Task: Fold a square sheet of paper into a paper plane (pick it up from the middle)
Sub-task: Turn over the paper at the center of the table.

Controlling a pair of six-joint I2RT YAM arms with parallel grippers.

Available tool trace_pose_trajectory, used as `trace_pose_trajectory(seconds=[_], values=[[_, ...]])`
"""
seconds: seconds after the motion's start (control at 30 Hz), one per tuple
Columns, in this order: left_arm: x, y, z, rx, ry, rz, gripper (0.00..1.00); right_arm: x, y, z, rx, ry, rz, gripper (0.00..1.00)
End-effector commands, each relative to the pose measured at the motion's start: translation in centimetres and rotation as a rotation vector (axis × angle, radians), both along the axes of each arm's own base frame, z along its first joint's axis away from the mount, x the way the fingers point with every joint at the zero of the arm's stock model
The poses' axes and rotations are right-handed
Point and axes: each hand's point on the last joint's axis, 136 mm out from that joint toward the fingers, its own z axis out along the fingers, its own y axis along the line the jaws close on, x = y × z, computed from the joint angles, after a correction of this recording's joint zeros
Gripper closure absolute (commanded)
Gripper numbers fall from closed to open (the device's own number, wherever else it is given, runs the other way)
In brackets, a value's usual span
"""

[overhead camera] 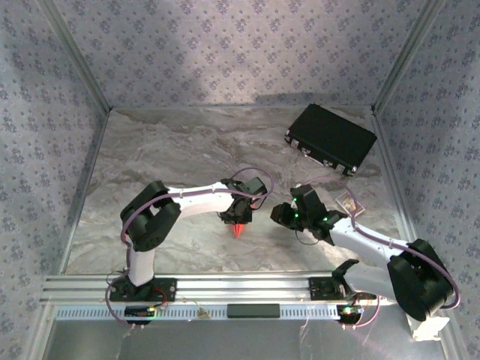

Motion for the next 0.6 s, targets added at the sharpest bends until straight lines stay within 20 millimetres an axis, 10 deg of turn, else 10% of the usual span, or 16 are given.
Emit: trace_pose_trajectory(seconds=[0.0,0.57], values=[[-0.5,1.1,0.5,0.039,0.004,0.017,0.7,-0.3,-0.9,-0.6,-0.023,0.015,-0.03,0.75],[-0.1,1.0,2.9,0.007,-0.035,0.016,0.66,-0.1,-1.1,-0.5,-0.033,0.012,-0.033,0.75]])
